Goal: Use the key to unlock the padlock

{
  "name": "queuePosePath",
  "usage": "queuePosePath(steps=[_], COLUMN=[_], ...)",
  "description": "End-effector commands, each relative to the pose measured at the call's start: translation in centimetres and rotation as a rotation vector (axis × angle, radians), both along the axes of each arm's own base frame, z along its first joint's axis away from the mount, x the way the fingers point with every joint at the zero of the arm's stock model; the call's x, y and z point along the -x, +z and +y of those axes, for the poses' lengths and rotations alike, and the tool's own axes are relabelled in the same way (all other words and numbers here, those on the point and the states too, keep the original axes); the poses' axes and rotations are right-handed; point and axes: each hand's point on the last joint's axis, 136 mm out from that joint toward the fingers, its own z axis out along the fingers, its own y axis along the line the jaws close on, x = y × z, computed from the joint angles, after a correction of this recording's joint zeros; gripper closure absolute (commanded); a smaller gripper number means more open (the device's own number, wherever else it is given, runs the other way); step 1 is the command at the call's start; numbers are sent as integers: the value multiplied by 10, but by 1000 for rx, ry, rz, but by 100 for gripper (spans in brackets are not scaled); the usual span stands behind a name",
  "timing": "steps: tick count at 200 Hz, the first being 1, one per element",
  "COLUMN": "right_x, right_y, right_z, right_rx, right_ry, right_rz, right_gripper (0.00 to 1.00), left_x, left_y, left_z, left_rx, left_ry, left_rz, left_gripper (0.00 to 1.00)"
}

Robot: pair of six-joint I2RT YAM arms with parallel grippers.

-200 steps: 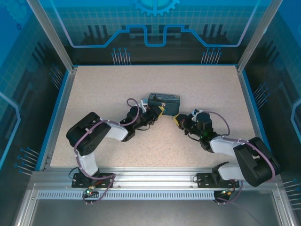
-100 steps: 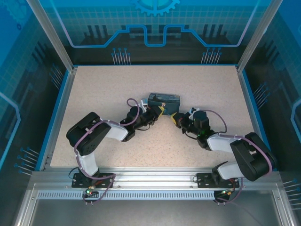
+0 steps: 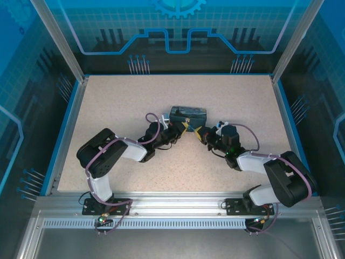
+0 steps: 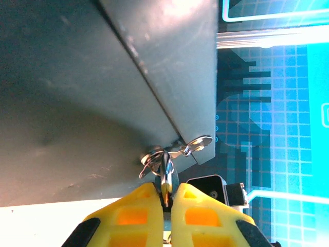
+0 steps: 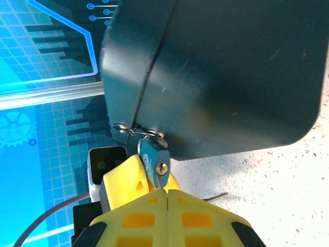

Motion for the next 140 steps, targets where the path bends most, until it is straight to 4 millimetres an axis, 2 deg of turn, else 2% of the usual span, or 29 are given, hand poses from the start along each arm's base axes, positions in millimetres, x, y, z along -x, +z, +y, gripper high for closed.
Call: queuePosePath(steps=[1, 89, 140], right_x=[-6, -5, -15], right_y=[10, -4, -4], right_z=[7, 4, 8], right_rx=[-13, 4, 8], right_ry=[-1, -13, -15], right_rz=[-28, -5, -15], right_gripper=[100, 100, 100], left_x=[-6, -5, -5], left_y=[15, 14, 13], left_z=[-6, -6, -7], left_rx=[39, 37, 38], left_ry=[6, 5, 3], left_rz=[-45, -42, -40], left_gripper=[100, 100, 100])
